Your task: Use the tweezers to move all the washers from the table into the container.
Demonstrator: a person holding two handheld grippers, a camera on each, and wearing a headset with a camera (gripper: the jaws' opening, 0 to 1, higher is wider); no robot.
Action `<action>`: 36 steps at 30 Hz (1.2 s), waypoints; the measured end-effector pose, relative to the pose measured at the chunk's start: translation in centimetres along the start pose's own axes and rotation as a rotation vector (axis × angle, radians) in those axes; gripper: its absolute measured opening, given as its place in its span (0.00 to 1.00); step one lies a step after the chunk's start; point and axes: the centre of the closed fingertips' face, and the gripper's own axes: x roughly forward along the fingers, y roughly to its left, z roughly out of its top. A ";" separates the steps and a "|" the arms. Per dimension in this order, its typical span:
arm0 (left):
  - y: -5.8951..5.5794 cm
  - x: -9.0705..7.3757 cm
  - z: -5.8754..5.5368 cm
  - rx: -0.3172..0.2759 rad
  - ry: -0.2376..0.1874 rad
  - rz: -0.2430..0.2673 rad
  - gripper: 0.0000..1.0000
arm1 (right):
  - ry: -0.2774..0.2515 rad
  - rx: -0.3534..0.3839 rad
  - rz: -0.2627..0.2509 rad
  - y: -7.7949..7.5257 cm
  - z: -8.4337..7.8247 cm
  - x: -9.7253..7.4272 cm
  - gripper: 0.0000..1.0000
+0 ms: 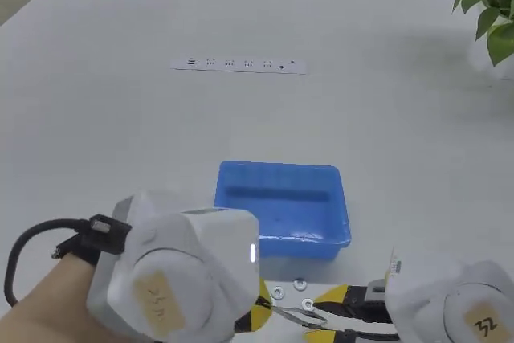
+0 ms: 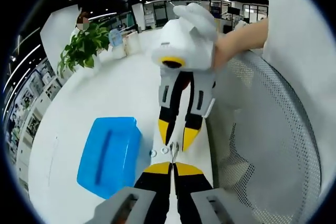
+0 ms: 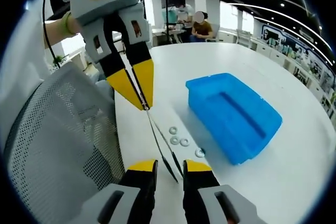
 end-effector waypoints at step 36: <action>2.8 1.9 1.6 0.021 0.058 -0.022 0.00 | -0.161 0.148 0.037 -1.7 2.3 0.4 0.09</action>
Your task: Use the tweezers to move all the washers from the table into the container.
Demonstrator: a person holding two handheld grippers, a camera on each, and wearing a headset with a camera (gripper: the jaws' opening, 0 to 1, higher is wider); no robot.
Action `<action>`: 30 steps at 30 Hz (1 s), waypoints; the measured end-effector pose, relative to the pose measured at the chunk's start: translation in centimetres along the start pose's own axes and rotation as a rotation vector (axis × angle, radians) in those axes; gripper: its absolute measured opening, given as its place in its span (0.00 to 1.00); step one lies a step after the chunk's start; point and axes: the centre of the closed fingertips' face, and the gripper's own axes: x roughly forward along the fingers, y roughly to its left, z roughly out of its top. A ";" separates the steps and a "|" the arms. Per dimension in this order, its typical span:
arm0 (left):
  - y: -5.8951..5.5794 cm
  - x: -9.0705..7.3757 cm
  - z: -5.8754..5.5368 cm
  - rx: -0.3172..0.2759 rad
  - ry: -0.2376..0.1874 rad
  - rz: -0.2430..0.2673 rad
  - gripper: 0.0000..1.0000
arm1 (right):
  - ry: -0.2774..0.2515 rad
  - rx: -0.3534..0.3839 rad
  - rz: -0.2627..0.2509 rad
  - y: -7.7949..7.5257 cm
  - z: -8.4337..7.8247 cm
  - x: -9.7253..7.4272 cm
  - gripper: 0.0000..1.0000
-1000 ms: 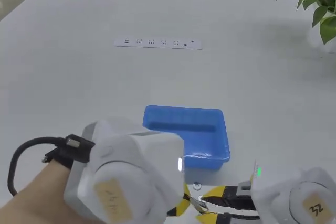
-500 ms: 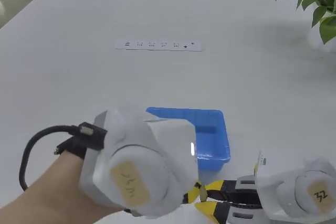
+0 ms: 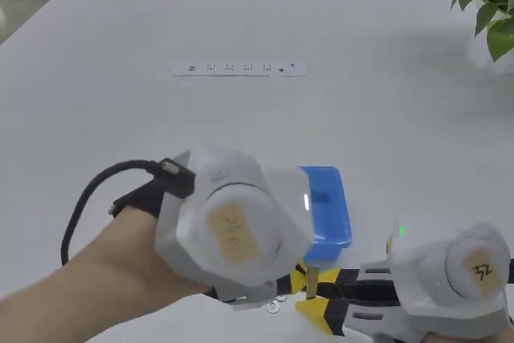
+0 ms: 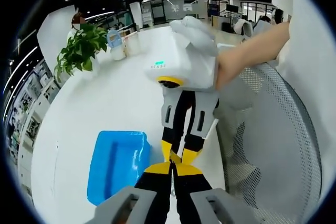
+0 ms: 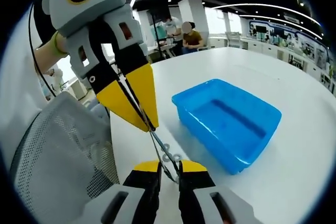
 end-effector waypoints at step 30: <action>0.1 -1.9 3.2 -0.072 -0.202 0.011 0.07 | 0.026 -0.139 -0.037 0.1 0.0 -0.1 0.05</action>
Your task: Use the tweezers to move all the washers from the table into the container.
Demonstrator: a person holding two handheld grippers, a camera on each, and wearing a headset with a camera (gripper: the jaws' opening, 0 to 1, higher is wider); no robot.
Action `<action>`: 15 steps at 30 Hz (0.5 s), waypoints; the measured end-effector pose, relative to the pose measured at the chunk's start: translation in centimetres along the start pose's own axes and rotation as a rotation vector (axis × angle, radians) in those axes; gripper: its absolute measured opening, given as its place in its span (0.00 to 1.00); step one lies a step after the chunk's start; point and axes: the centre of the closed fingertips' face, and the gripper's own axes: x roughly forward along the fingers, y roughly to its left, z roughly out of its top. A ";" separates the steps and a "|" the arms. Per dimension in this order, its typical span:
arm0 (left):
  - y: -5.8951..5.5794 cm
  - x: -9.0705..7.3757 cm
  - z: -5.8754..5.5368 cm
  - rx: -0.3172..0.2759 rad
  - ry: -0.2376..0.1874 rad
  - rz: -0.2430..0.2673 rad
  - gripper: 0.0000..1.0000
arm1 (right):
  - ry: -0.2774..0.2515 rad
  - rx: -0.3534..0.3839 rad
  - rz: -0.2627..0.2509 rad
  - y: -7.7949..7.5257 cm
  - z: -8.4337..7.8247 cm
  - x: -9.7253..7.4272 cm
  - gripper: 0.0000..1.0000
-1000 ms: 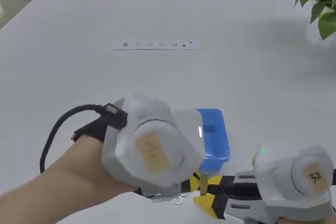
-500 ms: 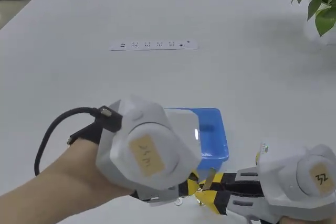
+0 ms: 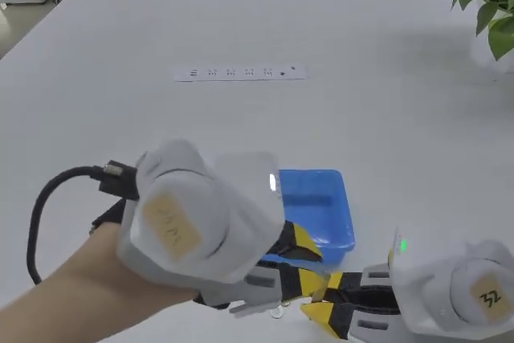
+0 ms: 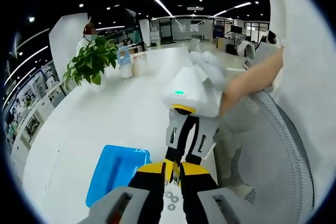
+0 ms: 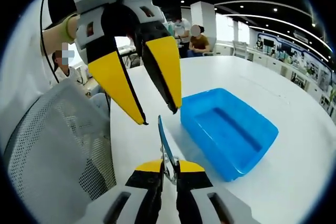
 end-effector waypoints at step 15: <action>-0.4 0.5 -1.1 0.052 0.077 -0.037 0.00 | -0.058 0.034 0.014 0.3 1.3 -0.3 0.12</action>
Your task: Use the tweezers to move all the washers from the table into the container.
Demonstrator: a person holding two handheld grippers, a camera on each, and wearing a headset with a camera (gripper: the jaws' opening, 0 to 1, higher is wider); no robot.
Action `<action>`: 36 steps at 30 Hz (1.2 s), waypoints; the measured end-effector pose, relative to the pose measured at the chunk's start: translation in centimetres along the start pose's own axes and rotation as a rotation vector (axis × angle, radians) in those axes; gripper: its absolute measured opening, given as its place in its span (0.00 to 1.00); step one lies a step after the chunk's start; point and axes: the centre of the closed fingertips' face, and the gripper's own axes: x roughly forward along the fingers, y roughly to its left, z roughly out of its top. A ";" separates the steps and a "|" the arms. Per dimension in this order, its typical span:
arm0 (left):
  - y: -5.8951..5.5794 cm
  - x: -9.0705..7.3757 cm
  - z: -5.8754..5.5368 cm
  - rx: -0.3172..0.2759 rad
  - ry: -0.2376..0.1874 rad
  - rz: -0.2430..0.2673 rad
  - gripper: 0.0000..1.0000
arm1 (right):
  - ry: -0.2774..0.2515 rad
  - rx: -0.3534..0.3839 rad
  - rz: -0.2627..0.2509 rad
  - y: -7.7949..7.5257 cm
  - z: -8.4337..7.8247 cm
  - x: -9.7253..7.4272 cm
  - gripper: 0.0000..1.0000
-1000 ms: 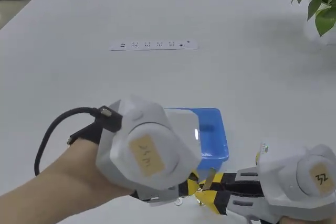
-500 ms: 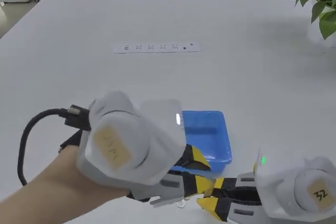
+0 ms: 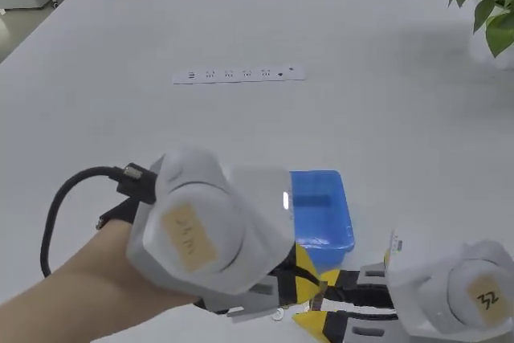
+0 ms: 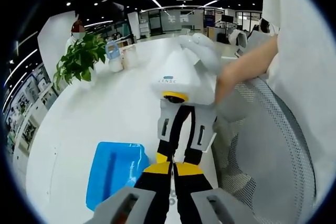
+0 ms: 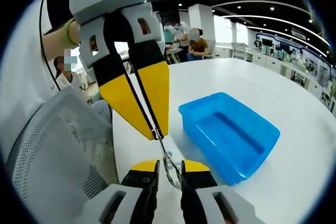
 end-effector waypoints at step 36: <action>2.1 -9.7 -6.5 -0.659 -0.442 0.577 0.52 | -0.100 0.248 -0.077 -2.2 2.7 -3.3 0.03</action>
